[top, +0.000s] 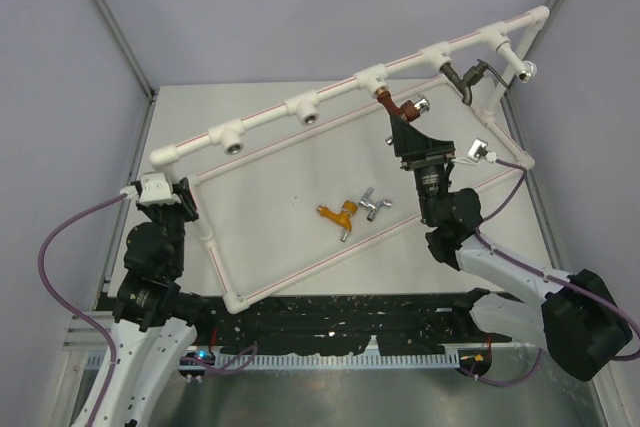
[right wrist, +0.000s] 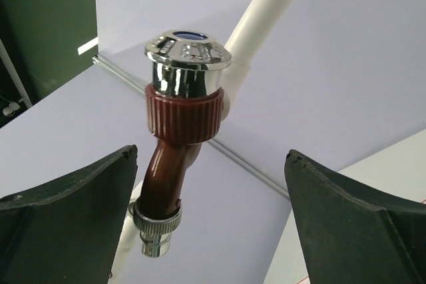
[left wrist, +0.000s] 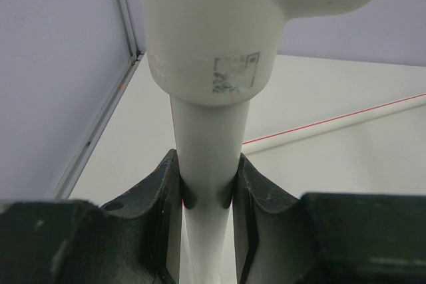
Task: Install the water faucets
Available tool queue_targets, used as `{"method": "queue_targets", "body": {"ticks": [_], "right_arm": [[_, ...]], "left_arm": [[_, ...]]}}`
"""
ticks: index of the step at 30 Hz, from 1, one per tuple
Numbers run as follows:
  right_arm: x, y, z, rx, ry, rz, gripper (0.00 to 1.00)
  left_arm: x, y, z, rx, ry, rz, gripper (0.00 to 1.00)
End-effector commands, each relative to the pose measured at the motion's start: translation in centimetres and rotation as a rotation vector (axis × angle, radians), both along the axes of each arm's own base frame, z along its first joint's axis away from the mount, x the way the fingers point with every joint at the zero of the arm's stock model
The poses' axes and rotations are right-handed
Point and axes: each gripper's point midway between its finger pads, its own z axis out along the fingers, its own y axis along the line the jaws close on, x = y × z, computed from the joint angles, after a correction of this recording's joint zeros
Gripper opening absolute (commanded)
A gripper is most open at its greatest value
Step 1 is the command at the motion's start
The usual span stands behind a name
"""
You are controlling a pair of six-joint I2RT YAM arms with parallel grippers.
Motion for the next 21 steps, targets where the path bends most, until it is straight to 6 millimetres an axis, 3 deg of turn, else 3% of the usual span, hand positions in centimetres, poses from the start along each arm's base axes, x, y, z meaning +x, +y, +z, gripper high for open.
{"method": "queue_targets", "body": {"ticks": [1,5,11,17,21], "right_arm": [[-1.6,-1.5,0.8,-0.102,-0.062,-0.063,0.95],[-2.8,-1.7,0.0,-0.317,-0.09,-0.102,0.95],[-5.4,-2.5,-0.8,-0.985,-0.212,-0.225,0.95],[-7.1,-4.4,1.8,-1.695,-0.498,-0.421,0.95],[-6.8,-5.1,4.3,-1.998,-0.667,-0.602,0.95]], "left_arm": [[-0.3,-1.1,0.5,-0.008,-0.013,-0.066,0.0],[-0.3,-1.2,0.6,-0.007,-0.011,-0.067,0.0],[-0.2,-1.2,0.5,-0.004,-0.007,-0.07,0.0],[0.1,-1.3,0.1,0.002,0.015,-0.07,0.0],[0.4,-1.3,-0.5,0.001,0.054,-0.058,0.0]]}}
